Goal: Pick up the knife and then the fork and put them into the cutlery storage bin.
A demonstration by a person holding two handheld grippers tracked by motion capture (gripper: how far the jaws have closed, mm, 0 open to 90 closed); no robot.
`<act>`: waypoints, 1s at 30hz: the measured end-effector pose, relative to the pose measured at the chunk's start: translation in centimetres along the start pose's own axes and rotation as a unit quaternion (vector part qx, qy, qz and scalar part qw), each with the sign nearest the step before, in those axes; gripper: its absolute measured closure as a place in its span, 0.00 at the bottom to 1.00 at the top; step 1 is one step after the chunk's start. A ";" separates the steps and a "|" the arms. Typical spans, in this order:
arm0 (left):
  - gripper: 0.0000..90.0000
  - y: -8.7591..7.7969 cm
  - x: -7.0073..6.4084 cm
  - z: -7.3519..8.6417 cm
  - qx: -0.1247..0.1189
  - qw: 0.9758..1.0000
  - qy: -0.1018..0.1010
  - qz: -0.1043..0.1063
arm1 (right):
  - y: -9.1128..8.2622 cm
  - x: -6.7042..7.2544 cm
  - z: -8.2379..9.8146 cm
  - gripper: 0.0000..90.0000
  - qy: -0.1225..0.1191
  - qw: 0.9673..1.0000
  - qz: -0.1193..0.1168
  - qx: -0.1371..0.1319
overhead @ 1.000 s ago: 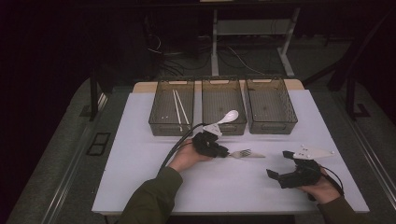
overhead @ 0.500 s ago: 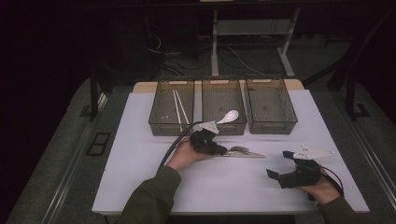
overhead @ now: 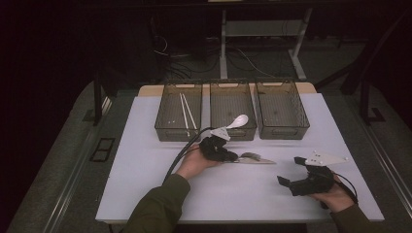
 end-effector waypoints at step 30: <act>0.97 -4.5 -1.0 -0.8 -0.062 0.998 -0.009 -0.013 | 0.6 -0.1 -4.0 0.25 -0.012 0.994 -0.107 0.007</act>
Point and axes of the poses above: each handheld gripper's, and its own axes: y roughly forward along the jaws, z roughly out of its underside, x roughly to its left, the point moved 1 cm from there along y, roughly forward along the jaws, and after that the axes turned 8 degrees about x, right-handed, at the moved point
